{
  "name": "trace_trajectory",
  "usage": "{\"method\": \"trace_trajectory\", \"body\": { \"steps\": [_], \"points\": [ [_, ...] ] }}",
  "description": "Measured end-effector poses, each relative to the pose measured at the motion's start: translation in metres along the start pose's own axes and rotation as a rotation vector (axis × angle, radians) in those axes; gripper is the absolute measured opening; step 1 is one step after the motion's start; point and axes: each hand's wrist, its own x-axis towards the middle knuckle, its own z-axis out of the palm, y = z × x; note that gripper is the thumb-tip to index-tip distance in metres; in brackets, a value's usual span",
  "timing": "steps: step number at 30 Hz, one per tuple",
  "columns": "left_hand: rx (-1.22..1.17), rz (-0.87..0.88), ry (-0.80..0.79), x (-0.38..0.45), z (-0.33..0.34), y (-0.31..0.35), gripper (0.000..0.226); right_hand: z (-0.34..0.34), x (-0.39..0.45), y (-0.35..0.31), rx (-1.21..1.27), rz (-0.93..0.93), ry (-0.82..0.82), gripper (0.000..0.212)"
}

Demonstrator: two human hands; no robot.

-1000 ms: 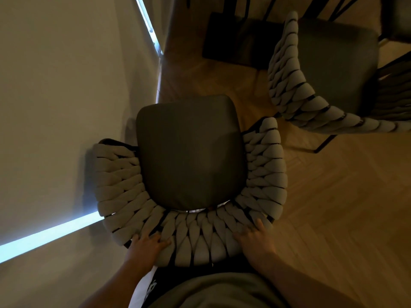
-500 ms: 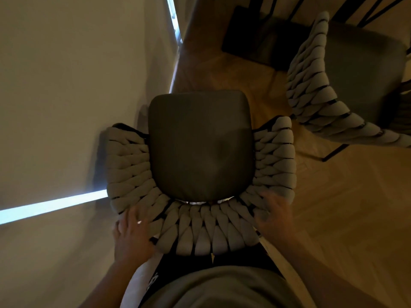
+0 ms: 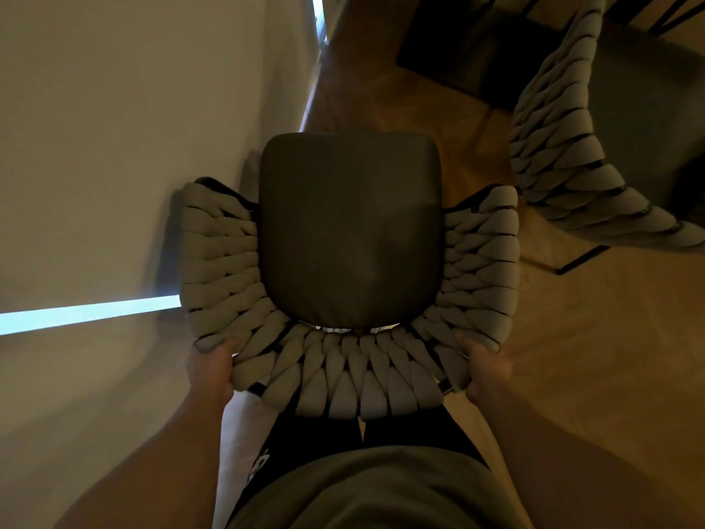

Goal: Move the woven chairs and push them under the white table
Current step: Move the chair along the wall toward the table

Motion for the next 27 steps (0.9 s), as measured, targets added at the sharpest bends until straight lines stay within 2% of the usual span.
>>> {"method": "trace_trajectory", "body": {
  "steps": [3,5,7,9,12,17,24,27],
  "points": [
    [0.101,0.072,0.107,-0.002,0.001,-0.004,0.055,0.002,0.002,0.004,-0.071,-0.028,0.006,0.026],
    [0.142,0.153,0.143,-0.017,0.005,0.003,0.048,0.004,-0.001,0.003,-0.028,-0.083,0.061,0.021],
    [0.164,0.216,0.166,-0.026,0.012,0.012,0.045,0.008,-0.003,-0.001,0.025,-0.135,0.075,0.025],
    [0.146,0.251,0.190,-0.030,0.017,0.022,0.046,0.011,-0.006,-0.005,0.038,-0.179,0.102,0.039],
    [0.092,0.290,0.192,-0.034,0.020,0.038,0.038,0.015,-0.010,-0.011,0.116,-0.178,0.154,0.046],
    [0.119,0.360,0.153,-0.032,0.027,0.067,0.025,0.019,-0.019,-0.016,0.226,-0.181,0.139,0.043],
    [0.164,0.442,0.108,-0.013,0.060,0.111,0.042,0.037,-0.010,-0.024,0.292,-0.166,0.175,0.038],
    [0.173,0.465,0.054,0.003,0.080,0.132,0.044,0.053,-0.005,-0.037,0.328,-0.168,0.140,0.045]
  ]
}}
